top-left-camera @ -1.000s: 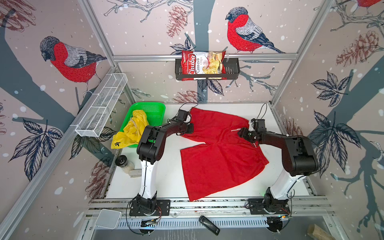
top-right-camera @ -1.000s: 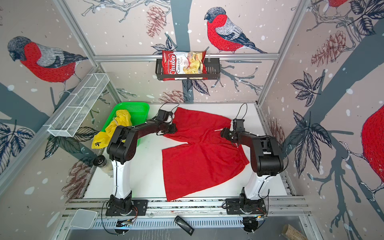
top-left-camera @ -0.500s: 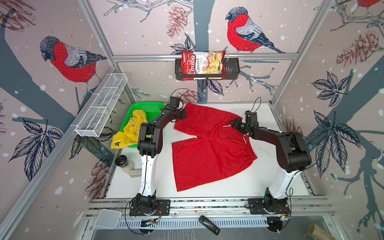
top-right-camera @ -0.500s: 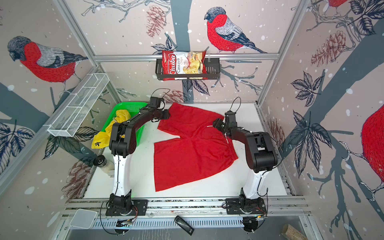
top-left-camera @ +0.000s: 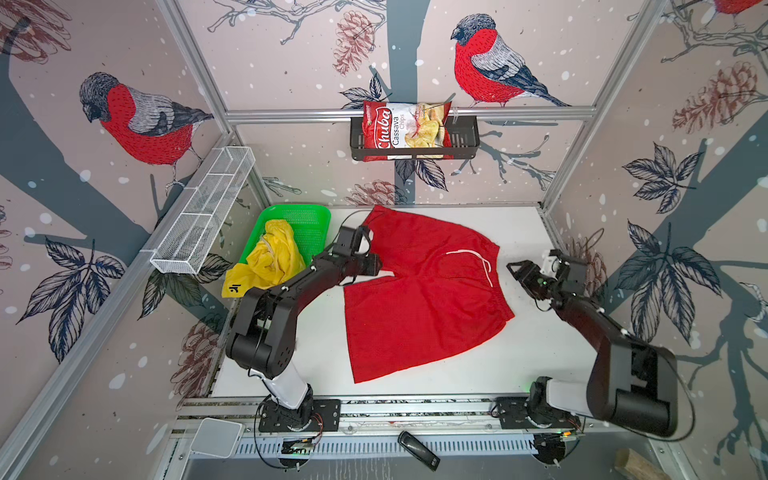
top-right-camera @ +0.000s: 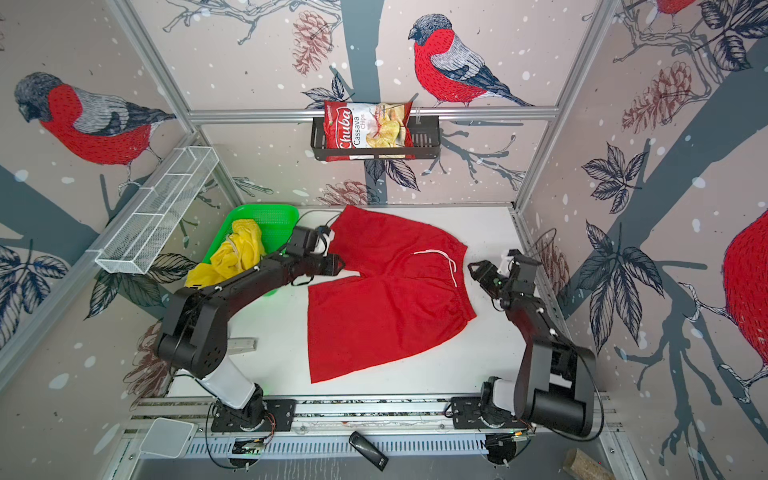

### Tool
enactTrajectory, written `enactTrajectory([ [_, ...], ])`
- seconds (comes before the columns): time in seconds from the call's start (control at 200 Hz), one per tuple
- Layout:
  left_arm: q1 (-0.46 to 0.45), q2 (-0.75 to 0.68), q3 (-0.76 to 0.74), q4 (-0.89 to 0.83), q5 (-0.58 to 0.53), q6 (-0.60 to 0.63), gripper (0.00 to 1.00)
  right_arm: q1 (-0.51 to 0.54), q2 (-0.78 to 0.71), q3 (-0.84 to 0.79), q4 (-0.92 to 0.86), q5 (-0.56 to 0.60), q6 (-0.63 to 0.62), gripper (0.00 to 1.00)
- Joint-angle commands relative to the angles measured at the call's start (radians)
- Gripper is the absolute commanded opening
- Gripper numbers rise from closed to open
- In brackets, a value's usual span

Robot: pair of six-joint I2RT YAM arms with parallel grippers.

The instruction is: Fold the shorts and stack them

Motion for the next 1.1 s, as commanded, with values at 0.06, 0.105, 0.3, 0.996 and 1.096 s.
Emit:
enactTrajectory([
  [0.06,0.025,0.021,-0.095,0.116,-0.038,-0.053,0.44,-0.078,-0.09,-0.097,-0.063,-0.054,-0.02,0.69],
  [0.105,0.034,0.04,-0.094,0.112,-0.034,-0.057,0.44,-0.087,-0.099,-0.108,-0.09,-0.029,-0.02,0.69],
  [0.3,0.064,0.127,-0.086,0.122,-0.045,-0.063,0.43,-0.084,-0.125,-0.171,-0.14,0.055,0.02,0.73],
  [0.996,0.132,0.263,0.107,0.13,-0.105,-0.036,0.44,0.087,-0.168,-0.282,-0.123,0.024,0.112,0.74],
  [1.096,0.131,0.259,0.102,0.134,-0.105,-0.036,0.44,0.088,-0.163,-0.308,-0.088,-0.004,0.131,0.73],
])
